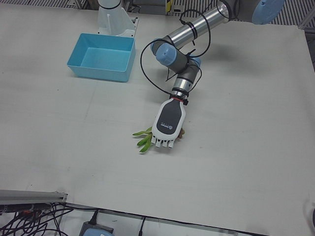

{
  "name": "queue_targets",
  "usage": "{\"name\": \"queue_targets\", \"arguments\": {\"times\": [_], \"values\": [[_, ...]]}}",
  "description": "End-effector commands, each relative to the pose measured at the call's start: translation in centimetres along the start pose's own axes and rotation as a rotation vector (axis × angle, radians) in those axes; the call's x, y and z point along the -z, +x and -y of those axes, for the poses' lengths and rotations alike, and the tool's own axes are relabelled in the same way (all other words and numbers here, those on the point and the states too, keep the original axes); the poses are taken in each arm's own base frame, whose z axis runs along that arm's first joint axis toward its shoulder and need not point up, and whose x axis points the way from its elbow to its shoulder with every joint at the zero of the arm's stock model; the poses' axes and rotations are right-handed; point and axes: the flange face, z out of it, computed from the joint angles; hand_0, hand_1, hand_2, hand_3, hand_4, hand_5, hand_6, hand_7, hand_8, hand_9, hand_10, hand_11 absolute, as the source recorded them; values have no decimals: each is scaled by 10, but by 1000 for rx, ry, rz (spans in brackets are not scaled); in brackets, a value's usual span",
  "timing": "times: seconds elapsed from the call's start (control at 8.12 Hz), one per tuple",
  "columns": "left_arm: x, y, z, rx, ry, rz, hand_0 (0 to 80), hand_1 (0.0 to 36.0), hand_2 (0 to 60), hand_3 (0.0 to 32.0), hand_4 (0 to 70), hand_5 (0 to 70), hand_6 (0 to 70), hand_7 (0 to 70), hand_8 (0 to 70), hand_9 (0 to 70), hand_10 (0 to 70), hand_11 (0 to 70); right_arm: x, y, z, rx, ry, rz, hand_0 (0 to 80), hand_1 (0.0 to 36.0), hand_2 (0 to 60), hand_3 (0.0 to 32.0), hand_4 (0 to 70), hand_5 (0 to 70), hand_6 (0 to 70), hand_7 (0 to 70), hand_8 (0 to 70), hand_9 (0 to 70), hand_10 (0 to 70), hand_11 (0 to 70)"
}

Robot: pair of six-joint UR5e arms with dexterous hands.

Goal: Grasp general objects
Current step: 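Lift the dragon fruit with the left hand and carry it toward the blue tray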

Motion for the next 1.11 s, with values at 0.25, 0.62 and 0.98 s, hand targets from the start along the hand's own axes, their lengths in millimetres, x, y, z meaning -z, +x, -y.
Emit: {"name": "queue_targets", "arguments": {"times": [0.25,0.62,0.98], "values": [[29,126,-2,68,-123,-150,800,360,600,0,472,700,700,700,700,700,700,700,0,0,0,-1,0,1,0,0,0,0,0,0,0,0,0,0,0,0],[43,309,-100,101,-362,-248,800,360,600,0,518,700,700,700,700,700,700,700,0,0,0,-1,0,0,0,0,0,0,0,0,0,0,0,0,0,0],[124,421,-217,118,-680,-297,800,360,600,0,565,700,700,700,700,700,700,700,0,0,0,0,0,-2,0,0,0,0,0,0,0,0,0,0,0,0]]}}
